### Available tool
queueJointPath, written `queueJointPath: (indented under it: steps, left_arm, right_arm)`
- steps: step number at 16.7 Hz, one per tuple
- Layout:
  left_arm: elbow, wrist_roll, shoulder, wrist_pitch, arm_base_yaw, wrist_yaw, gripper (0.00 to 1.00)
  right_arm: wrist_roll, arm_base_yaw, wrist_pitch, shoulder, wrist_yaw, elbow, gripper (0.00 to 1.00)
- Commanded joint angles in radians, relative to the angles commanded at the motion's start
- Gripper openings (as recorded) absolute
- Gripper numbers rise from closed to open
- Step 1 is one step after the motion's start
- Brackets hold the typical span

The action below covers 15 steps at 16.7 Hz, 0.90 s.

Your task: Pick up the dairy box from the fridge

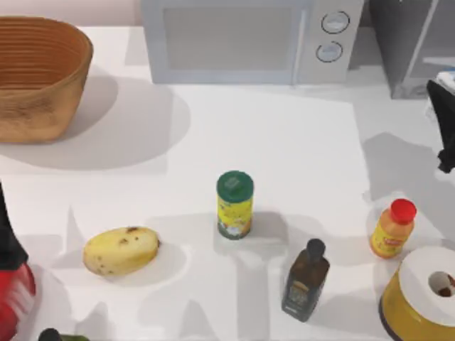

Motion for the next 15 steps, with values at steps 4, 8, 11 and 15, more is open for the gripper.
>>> queueJointPath:
  steps: [4,8,11,15]
  left_arm:
    - [0.000,0.000,0.000,0.000,0.000,0.000,1.00]
    - [0.000,0.000,0.000,0.000,0.000,0.000,1.00]
    - [0.000,0.000,0.000,0.000,0.000,0.000,1.00]
    - [0.000,0.000,0.000,0.000,0.000,0.000,1.00]
  right_arm:
    - [0.001,0.004,0.144,0.220,-0.060,0.077,0.00]
    - [-0.001,-0.016,0.312,0.455,-0.101,0.170,0.00]
    - [-0.001,-0.026,0.447,0.646,-0.142,0.245,0.00]
    - [0.002,-0.023,0.613,0.895,-0.208,0.334,0.00]
